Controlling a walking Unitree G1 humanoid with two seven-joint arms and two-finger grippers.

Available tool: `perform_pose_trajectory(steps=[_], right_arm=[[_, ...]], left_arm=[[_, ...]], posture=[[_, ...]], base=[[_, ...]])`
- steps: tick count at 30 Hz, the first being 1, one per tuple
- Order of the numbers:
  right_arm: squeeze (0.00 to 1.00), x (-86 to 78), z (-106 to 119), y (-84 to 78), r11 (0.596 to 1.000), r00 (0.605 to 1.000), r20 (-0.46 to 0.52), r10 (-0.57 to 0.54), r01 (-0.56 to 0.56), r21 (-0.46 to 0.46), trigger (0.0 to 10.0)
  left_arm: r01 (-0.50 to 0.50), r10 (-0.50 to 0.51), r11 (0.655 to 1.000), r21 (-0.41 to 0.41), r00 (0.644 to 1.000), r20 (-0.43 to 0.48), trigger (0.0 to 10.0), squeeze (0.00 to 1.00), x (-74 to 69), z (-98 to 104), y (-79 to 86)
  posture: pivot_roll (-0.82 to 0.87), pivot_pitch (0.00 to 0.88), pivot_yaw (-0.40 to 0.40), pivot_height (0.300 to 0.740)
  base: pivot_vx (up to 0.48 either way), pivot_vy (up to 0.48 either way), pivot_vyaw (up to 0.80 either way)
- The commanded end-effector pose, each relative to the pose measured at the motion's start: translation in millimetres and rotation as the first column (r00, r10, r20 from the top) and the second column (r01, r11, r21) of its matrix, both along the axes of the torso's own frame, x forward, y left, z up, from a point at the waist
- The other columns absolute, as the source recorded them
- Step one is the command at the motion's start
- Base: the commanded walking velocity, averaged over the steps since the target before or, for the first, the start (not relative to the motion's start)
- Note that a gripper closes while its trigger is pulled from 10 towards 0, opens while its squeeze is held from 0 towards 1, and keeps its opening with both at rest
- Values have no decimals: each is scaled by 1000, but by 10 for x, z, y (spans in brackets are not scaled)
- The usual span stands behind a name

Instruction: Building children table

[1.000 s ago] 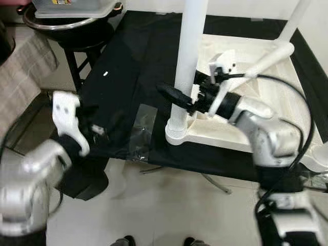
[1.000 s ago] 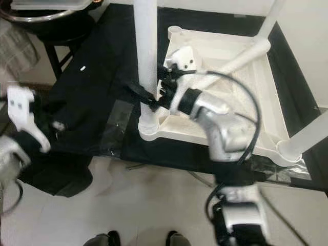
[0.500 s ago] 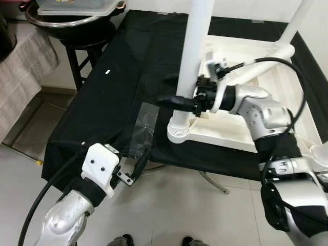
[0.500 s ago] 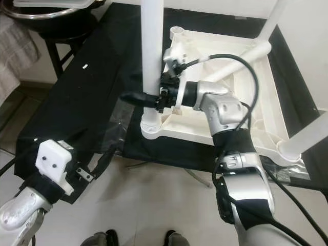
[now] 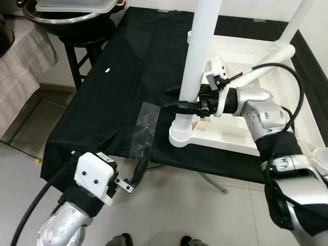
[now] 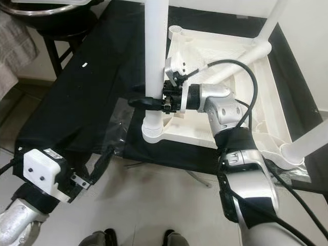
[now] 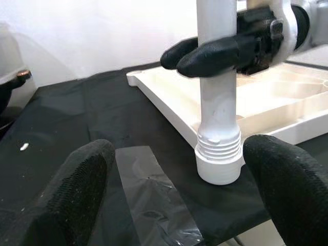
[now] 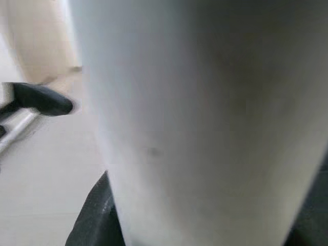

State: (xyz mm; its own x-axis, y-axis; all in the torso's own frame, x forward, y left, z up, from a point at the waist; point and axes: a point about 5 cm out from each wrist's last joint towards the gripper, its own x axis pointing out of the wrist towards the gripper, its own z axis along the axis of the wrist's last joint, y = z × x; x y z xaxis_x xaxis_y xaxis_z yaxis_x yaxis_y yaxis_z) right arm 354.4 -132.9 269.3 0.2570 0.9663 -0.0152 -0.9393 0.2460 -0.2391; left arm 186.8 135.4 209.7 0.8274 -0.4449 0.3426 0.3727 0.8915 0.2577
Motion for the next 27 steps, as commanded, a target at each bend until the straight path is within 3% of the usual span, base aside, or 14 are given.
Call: perform_pose_trajectory(steps=[1, 2, 3, 4, 5, 6, 7, 12, 16, 17, 20, 21, 22, 27], right_arm=[[0, -32, -248, -63, 993, 993, -46, -111, 109, -50, 0], [0, -32, -248, -63, 993, 993, -46, -111, 109, -50, 0], [0, -71, -337, -21, 967, 966, -41, -256, 256, -1, 0], [0, -70, -480, -43, 780, 780, 25, -625, 625, 13, 0], [0, -252, -634, 10, 645, 645, 7, -764, 763, 45, 0], [0, -252, -634, 10, 645, 645, 7, -764, 763, 45, 0], [0, -479, -779, 79, 499, 503, -57, -863, 864, 67, 0], [0, -475, -818, 200, 481, 489, -106, -866, 872, 91, 0], [0, -388, -756, 427, 542, 554, -122, -823, 831, 123, 0], [0, -362, -706, 473, 553, 570, -127, -812, 820, 145, 9608], [0, -350, -676, 489, 576, 596, -137, -791, 801, 162, 10000], [1000, -331, -635, 508, 618, 642, -142, -753, 765, 183, 10000], [1000, -331, -635, 508, 618, 642, -142, -753, 765, 183, 10000], [1000, -326, -399, 516, 747, 789, -166, -592, 614, 253, 10000]], left_arm=[[8, -8, 1000, -14, 1000, -17, 10000, 0, -9, -29, -13], [8, -8, 1000, -14, 1000, -17, 10000, 0, -9, -29, -13], [11, -12, 1000, -22, 1000, -21, 10000, 0, -6, -30, -11], [23, -24, 999, -27, 999, -27, 10000, 0, -1, -35, -7], [41, -42, 999, -33, 998, -36, 10000, 0, 6, -39, -11], [41, -42, 999, -33, 998, -36, 10000, 0, 6, -39, -11], [65, -67, 997, -42, 996, -50, 10000, 0, 19, -51, -20], [80, -85, 994, -71, 995, -60, 10000, 0, 41, -68, -42], [77, -83, 992, -96, 995, -60, 10000, 0, 96, -56, -41], [74, -80, 993, -96, 995, -58, 10000, 0, 109, -51, -25], [75, -81, 993, -94, 995, -59, 10000, 0, 111, -51, -19], [75, -81, 993, -90, 995, -60, 10000, 0, 116, -55, -14], [75, -81, 993, -90, 995, -60, 10000, 0, 116, -55, -14], [98, -103, 992, -73, 992, -71, 10000, 0, 130, -80, -34]], posture=[[19, 229, -59, 740], [19, 229, -59, 740], [16, 228, -64, 740], [10, 225, -59, 740], [9, 225, -49, 740], [9, 225, -49, 740], [0, 219, -37, 740], [1, 200, -24, 740], [18, 182, -31, 740], [24, 179, -33, 740], [27, 176, -33, 740], [28, 172, -34, 740], [28, 172, -34, 740], [33, 163, -40, 740]], base=[[0, 0, 0], [0, 0, 0], [0, 0, 0], [0, 0, 0], [0, 0, 0], [0, 0, 0], [0, 0, 0], [0, 0, 0], [0, 0, 0], [0, 0, 0], [0, 0, 0], [0, 0, 0], [0, 0, 0], [0, 0, 0]])
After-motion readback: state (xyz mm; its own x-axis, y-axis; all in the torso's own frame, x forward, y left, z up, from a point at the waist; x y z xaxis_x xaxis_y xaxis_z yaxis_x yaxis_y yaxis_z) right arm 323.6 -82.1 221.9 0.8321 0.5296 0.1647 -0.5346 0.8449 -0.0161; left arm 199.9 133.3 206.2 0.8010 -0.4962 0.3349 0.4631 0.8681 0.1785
